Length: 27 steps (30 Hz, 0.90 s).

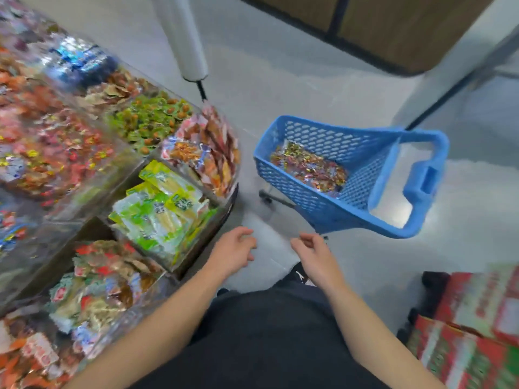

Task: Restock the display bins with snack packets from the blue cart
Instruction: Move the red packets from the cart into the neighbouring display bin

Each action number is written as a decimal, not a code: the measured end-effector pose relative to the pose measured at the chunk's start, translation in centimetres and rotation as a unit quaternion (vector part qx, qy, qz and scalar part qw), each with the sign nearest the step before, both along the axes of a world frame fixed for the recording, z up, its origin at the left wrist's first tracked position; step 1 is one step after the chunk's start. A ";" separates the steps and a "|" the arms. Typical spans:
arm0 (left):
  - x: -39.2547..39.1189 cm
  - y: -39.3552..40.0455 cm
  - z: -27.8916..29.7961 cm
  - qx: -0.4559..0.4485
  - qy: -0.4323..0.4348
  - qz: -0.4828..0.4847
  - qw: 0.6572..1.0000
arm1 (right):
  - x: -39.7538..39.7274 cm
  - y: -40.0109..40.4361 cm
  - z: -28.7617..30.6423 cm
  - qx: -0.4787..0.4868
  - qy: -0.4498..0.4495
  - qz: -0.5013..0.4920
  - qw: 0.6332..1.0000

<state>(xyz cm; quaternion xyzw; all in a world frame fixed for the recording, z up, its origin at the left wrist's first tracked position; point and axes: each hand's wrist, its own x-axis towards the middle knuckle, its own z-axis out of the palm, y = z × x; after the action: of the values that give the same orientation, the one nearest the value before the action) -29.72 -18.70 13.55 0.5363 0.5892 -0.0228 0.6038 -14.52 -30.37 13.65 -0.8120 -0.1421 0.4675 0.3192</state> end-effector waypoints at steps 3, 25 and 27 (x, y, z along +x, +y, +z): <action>4.7 0.0 -0.5 -0.010 0.003 -0.023 1.000 | 4.3 -0.5 -0.5 0.006 0.015 -0.033 0.999; 27.3 17.6 -9.6 -0.103 0.011 -0.095 0.990 | 23.8 11.1 -11.6 -0.069 0.087 -0.288 0.951; 28.8 19.5 -11.7 -0.106 0.015 -0.115 0.988 | 24.9 12.8 -14.4 -0.070 0.105 -0.318 0.940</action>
<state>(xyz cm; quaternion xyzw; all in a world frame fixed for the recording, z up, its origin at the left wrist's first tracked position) -0.88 0.83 1.83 0.5331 0.5267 -0.1625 0.6419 10.39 -17.56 -0.77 -0.7817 0.1904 0.4330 0.4065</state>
